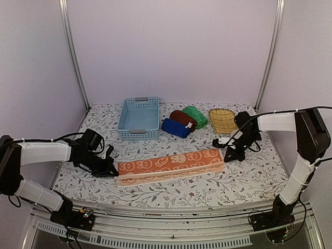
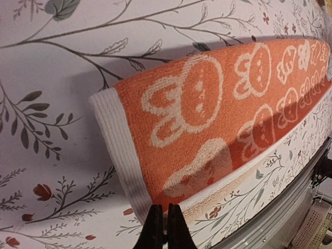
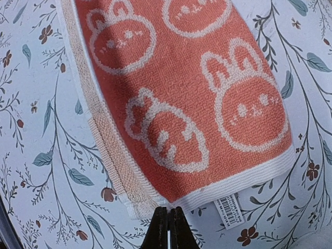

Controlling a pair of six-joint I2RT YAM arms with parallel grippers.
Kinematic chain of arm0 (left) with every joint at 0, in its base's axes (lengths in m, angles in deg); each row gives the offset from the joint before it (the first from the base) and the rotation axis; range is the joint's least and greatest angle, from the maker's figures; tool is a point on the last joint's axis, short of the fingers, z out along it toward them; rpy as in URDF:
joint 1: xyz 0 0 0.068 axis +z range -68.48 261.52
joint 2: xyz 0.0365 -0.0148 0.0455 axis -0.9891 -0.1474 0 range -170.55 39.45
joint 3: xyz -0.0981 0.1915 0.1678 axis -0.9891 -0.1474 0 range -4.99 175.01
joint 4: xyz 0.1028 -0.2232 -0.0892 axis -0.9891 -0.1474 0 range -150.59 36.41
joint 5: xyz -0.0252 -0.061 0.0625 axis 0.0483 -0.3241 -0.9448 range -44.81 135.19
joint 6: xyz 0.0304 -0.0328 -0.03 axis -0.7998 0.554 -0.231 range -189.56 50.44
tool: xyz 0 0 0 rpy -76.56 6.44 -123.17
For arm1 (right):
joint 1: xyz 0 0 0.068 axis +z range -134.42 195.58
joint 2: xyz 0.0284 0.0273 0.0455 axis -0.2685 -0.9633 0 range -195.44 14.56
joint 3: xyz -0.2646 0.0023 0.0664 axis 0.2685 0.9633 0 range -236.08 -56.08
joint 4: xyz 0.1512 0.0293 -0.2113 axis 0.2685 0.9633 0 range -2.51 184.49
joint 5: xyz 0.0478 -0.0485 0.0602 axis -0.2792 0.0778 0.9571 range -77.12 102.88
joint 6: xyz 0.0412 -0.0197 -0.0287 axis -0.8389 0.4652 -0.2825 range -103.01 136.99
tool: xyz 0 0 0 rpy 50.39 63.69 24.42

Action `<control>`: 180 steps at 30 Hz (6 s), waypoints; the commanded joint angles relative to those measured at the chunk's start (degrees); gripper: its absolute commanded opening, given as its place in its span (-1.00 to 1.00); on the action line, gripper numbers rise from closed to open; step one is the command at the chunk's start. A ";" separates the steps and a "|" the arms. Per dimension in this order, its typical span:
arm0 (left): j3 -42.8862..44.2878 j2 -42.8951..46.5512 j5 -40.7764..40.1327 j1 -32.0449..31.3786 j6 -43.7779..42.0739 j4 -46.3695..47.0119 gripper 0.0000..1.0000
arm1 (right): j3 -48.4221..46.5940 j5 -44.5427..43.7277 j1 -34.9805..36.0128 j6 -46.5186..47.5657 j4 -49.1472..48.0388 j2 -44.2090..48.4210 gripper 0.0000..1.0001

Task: Roll the towels
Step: Fold the towel at the center of the board, then move the towel to the center of the board, then pick up the towel from the center of the board, then fold the towel at the center of the board.

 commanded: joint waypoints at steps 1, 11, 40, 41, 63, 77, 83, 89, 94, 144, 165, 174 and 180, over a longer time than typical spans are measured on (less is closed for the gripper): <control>1.36 -0.72 -0.80 -1.20 -0.02 -1.62 -1.00 | 0.91 -0.61 -0.09 0.47 -0.49 -0.80 -0.92; 7.74 6.70 -3.21 -3.28 -0.44 -9.09 -0.36 | 3.90 2.75 0.33 0.56 2.65 9.01 -0.38; 9.98 -18.05 -19.43 -3.21 -0.29 6.07 -1.00 | -13.62 -15.02 4.69 -26.88 -8.81 -17.92 -0.47; 9.82 -18.06 -20.01 -3.19 -0.22 5.69 -1.00 | -14.01 -16.41 5.10 -27.09 -9.20 -18.71 -0.45; 13.84 -10.43 -15.04 -4.67 -0.44 3.97 -1.00 | -26.31 -13.40 4.93 -32.63 -3.24 -15.56 -0.21; 12.28 -13.53 -15.99 -8.06 -2.12 4.54 -1.00 | -23.13 -8.55 2.79 -38.27 1.75 -17.30 -0.26; 11.68 -14.94 -16.87 -8.41 -2.57 4.60 -1.00 | -23.63 -9.17 2.87 -38.99 0.83 -19.11 -0.27; 11.33 -15.91 -17.34 -8.68 -2.99 4.96 -1.00 | -25.33 -10.01 2.88 -39.41 0.88 -21.70 -0.25; 11.77 -16.79 -17.34 -9.05 -3.27 4.93 -1.00 | -25.67 -10.08 2.92 -39.81 0.90 -23.43 -0.24; 11.90 -15.78 -19.49 -9.31 -3.99 4.11 -1.00 | -45.64 2.74 -2.63 -36.47 18.00 -25.05 -0.95; 10.53 -18.75 -20.45 -9.28 -3.55 5.47 -1.00 | -53.32 30.96 5.52 -32.60 31.55 -28.92 -0.94; 8.24 -18.59 -19.94 -9.25 -3.17 8.60 -1.00 | -57.44 37.55 11.68 -39.00 27.47 -31.60 -0.95; 8.34 -18.29 -20.41 -9.30 -2.84 8.57 -1.00 | -58.83 37.36 15.78 -47.04 19.97 -35.63 -0.95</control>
